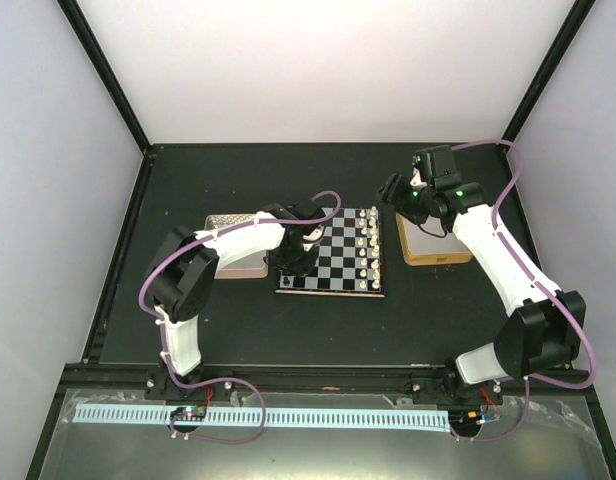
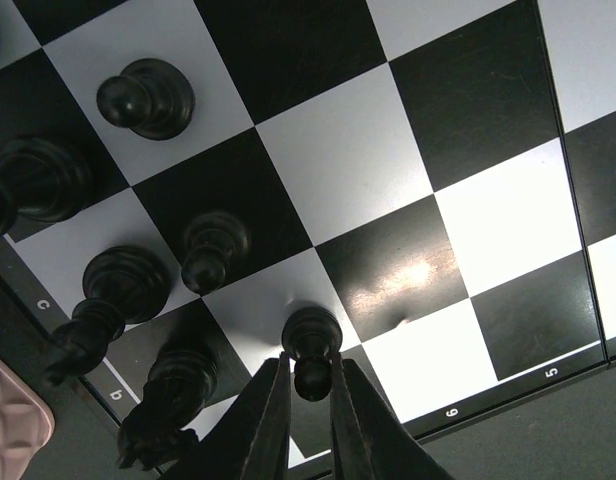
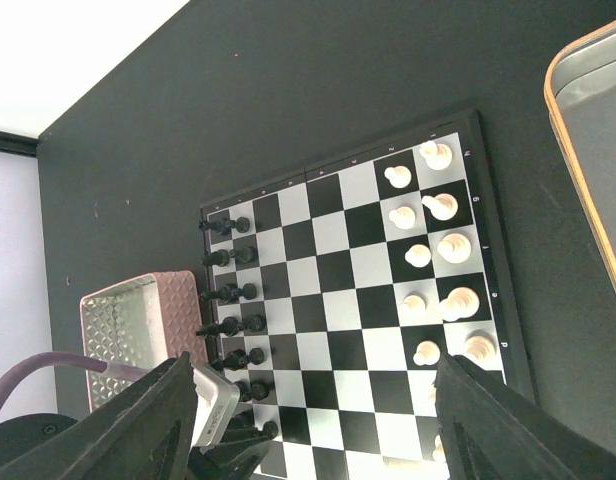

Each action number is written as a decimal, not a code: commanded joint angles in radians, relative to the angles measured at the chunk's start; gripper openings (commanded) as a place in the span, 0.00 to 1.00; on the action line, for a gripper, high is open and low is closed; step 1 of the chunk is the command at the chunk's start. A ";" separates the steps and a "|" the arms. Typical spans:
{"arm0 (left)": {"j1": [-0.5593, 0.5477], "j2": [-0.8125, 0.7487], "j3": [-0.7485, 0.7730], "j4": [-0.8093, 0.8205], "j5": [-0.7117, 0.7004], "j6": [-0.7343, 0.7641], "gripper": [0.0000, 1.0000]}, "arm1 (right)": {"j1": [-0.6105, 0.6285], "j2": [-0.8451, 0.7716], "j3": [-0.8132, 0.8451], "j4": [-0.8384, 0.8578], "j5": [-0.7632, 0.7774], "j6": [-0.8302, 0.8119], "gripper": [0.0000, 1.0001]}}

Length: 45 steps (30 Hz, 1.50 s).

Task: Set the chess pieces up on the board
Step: Place the chess piece on the chessboard, then pick up the chess piece from the storage box.

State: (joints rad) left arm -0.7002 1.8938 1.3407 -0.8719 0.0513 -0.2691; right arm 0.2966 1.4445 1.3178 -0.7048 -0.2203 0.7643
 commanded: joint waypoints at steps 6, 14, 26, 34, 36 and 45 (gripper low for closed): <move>0.009 -0.004 0.040 -0.018 -0.027 -0.015 0.13 | -0.005 -0.008 -0.010 -0.002 -0.007 -0.001 0.66; 0.010 -0.012 0.042 -0.018 -0.019 -0.016 0.18 | -0.007 -0.014 -0.015 0.003 -0.013 0.002 0.66; 0.098 -0.211 0.052 0.041 0.040 -0.051 0.42 | -0.007 -0.031 -0.015 0.041 0.013 0.004 0.66; 0.371 -0.322 -0.101 0.185 0.117 -0.345 0.48 | -0.009 0.010 0.021 0.036 0.075 -0.017 0.66; 0.441 -0.319 -0.155 0.227 0.163 -0.432 0.46 | -0.012 0.024 0.031 0.036 0.085 -0.021 0.66; 0.558 -0.163 -0.213 0.435 0.302 -0.666 0.40 | -0.034 0.090 0.111 0.017 0.098 -0.038 0.65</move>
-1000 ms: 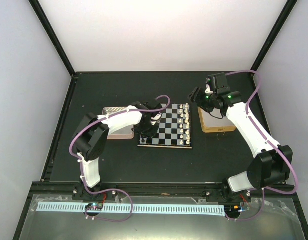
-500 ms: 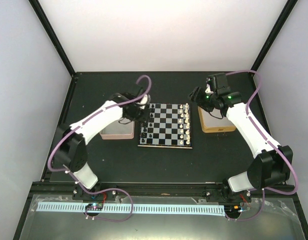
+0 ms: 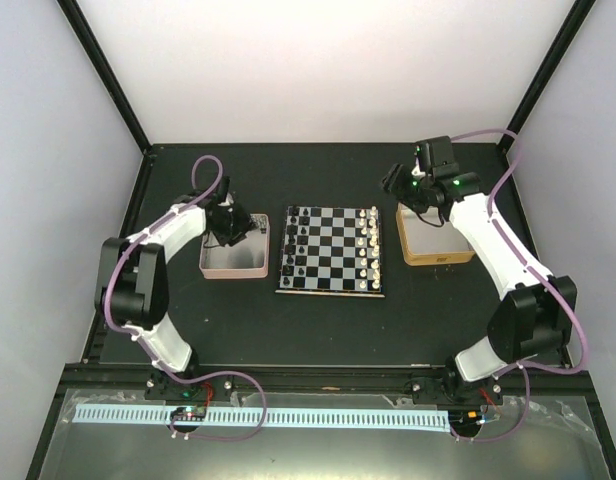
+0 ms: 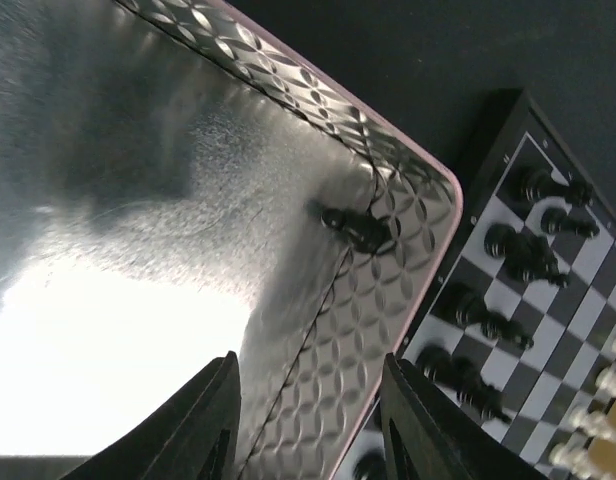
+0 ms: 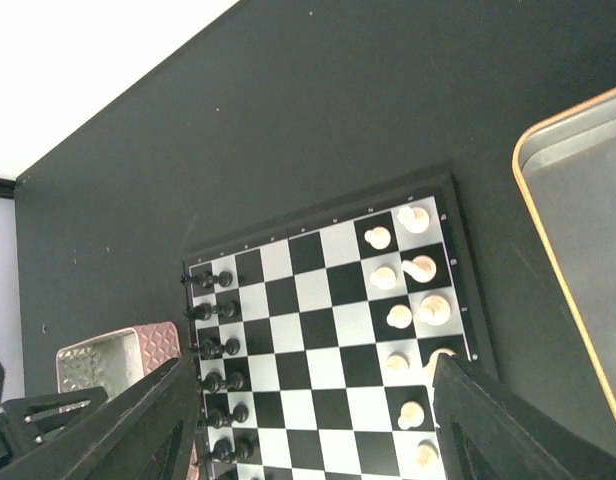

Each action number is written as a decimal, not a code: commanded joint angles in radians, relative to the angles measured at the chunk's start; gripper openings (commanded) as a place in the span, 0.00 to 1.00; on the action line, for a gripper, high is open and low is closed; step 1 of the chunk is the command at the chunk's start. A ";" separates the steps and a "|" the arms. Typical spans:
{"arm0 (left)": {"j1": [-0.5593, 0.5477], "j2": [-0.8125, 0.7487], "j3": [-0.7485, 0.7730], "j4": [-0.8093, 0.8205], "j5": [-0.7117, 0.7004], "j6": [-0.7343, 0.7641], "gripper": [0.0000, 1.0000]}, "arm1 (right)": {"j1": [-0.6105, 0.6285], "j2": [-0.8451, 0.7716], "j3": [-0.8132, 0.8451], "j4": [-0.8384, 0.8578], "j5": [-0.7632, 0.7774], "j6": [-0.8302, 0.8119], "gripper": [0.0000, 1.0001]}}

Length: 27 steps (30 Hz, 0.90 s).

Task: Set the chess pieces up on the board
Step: Pick up the chess piece from the storage box.

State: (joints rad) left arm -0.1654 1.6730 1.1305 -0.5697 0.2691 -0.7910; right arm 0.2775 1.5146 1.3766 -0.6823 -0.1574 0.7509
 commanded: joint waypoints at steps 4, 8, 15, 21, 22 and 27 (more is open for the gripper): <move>0.047 0.129 -0.024 0.240 0.157 -0.256 0.43 | -0.031 0.036 0.079 -0.015 0.040 -0.030 0.64; 0.046 0.171 -0.018 0.274 0.149 -0.311 0.42 | -0.043 0.050 0.105 -0.025 0.041 -0.033 0.64; 0.048 0.202 -0.023 0.319 0.122 -0.383 0.37 | -0.064 0.061 0.118 -0.028 0.032 -0.036 0.64; 0.046 0.238 -0.056 0.343 0.171 -0.500 0.31 | -0.072 0.069 0.132 -0.037 0.027 -0.041 0.64; 0.046 0.238 -0.066 0.351 0.173 -0.517 0.31 | -0.073 0.070 0.133 -0.037 0.027 -0.042 0.64; 0.046 0.260 -0.081 0.371 0.184 -0.577 0.31 | -0.080 0.070 0.133 -0.037 0.025 -0.044 0.63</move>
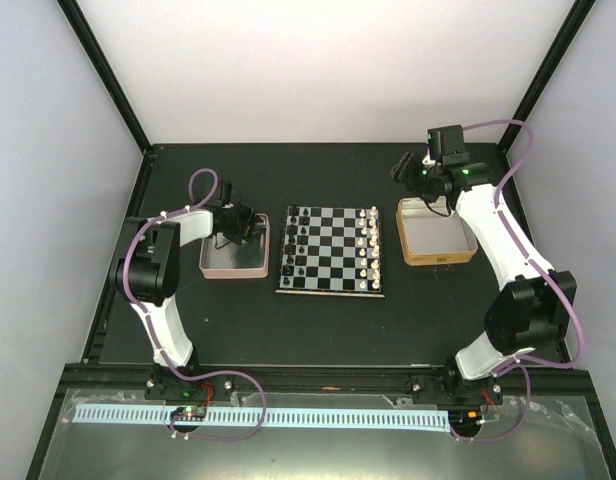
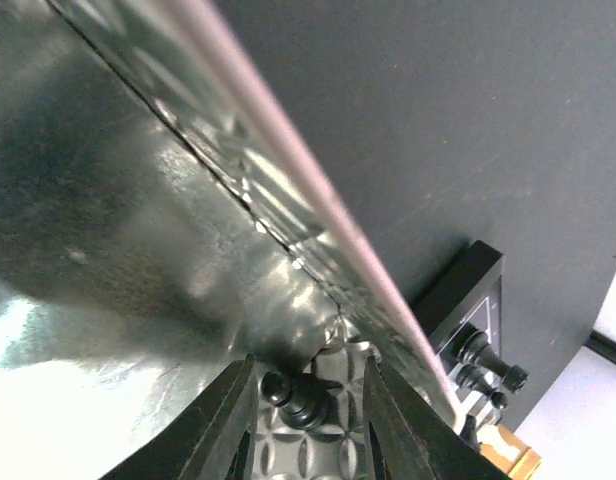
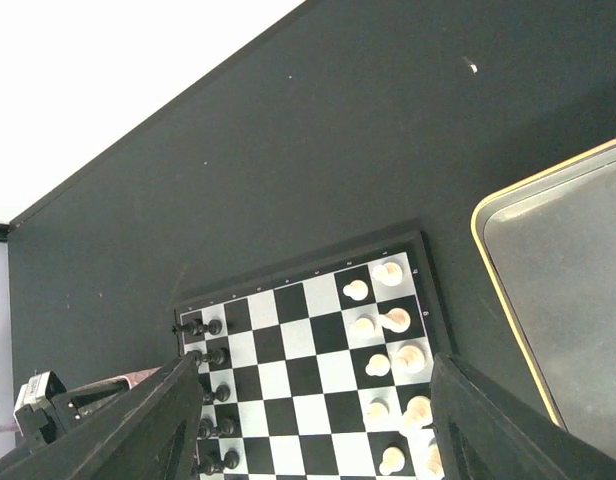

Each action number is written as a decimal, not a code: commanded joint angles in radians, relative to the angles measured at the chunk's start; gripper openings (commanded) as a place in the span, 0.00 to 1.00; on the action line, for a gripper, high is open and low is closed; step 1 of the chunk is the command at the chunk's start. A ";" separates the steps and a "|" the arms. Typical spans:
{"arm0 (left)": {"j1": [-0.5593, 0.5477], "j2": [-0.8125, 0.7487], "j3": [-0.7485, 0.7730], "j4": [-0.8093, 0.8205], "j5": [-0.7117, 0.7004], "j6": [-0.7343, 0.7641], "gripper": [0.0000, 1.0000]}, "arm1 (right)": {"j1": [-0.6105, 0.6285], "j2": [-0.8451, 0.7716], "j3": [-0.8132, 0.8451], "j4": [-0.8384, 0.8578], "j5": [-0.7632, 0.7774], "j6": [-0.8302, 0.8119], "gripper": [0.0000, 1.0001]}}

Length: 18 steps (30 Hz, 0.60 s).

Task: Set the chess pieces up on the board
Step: Pick up the chess piece from the storage box.

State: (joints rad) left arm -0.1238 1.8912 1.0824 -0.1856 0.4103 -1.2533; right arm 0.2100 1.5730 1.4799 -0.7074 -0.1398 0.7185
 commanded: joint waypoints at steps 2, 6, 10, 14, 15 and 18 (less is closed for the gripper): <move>0.001 0.055 -0.035 0.000 0.054 -0.139 0.30 | -0.013 0.013 0.028 -0.011 0.006 -0.011 0.63; -0.004 0.065 -0.022 -0.032 0.047 -0.144 0.27 | -0.017 0.014 0.028 -0.006 0.005 -0.010 0.63; -0.005 0.052 -0.004 -0.130 0.015 -0.121 0.23 | -0.020 0.013 0.028 -0.004 0.009 -0.010 0.63; -0.012 0.041 0.039 -0.214 -0.031 -0.067 0.23 | -0.023 0.017 0.026 -0.001 0.010 -0.011 0.63; -0.015 0.037 0.052 -0.234 -0.048 -0.050 0.23 | -0.022 0.017 0.025 -0.001 0.008 -0.010 0.63; -0.031 0.016 0.072 -0.263 -0.098 -0.008 0.23 | -0.023 0.020 0.019 0.002 0.002 -0.008 0.63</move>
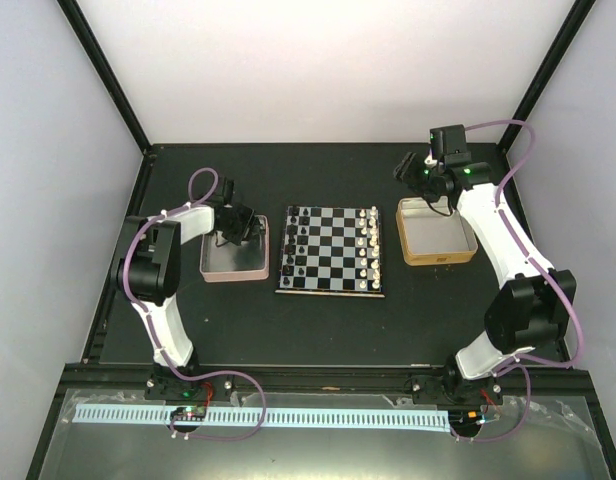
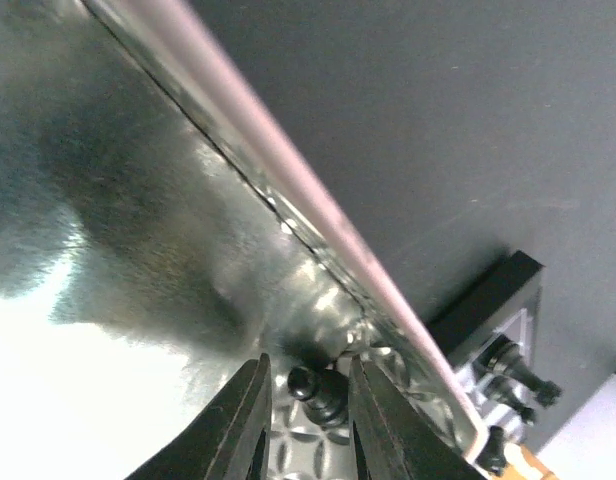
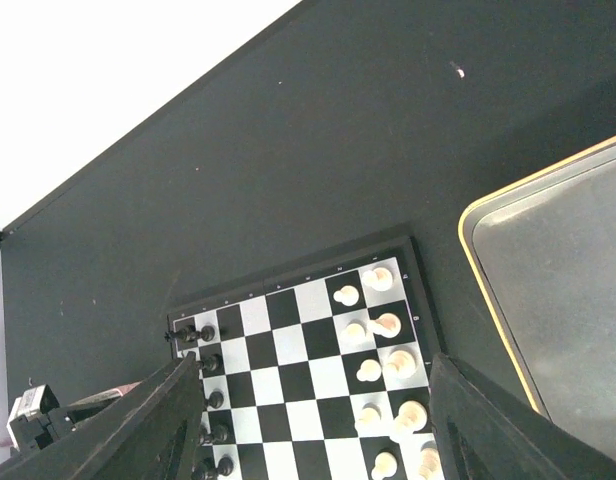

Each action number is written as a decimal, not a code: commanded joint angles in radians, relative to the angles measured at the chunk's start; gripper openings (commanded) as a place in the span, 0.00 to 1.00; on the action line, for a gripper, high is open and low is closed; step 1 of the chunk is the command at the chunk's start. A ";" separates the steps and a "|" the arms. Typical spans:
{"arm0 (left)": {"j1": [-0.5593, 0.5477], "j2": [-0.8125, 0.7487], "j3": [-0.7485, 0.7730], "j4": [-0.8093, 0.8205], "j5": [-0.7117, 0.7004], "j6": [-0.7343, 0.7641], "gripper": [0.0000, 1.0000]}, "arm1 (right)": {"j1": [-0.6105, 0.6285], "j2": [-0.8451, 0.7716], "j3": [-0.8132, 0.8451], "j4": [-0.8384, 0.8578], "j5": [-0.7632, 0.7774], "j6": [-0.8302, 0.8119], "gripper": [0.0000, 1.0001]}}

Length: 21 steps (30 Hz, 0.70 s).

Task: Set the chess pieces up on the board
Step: Pick up the chess piece from the storage box.

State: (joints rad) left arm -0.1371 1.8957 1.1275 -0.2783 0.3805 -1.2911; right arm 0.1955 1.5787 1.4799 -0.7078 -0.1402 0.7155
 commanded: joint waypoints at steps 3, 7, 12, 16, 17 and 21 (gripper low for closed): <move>-0.026 -0.011 0.032 -0.166 -0.115 0.063 0.24 | -0.009 0.016 0.013 0.008 -0.004 -0.002 0.63; -0.029 -0.041 0.019 -0.135 -0.147 0.081 0.26 | -0.009 0.011 0.001 0.016 -0.013 0.001 0.63; -0.041 -0.058 0.000 -0.083 -0.143 0.084 0.27 | -0.009 0.004 -0.011 0.018 -0.018 0.000 0.62; -0.054 -0.055 0.002 -0.084 -0.163 0.098 0.27 | -0.008 -0.013 -0.025 0.023 -0.015 0.001 0.62; -0.057 -0.056 0.002 -0.087 -0.168 0.099 0.26 | -0.008 -0.016 -0.028 0.022 -0.015 0.000 0.62; -0.072 -0.063 0.001 -0.089 -0.192 0.092 0.26 | -0.008 -0.031 -0.044 0.025 -0.015 -0.002 0.62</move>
State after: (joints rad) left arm -0.1928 1.8709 1.1286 -0.3664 0.2340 -1.2064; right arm 0.1940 1.5883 1.4548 -0.6960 -0.1574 0.7158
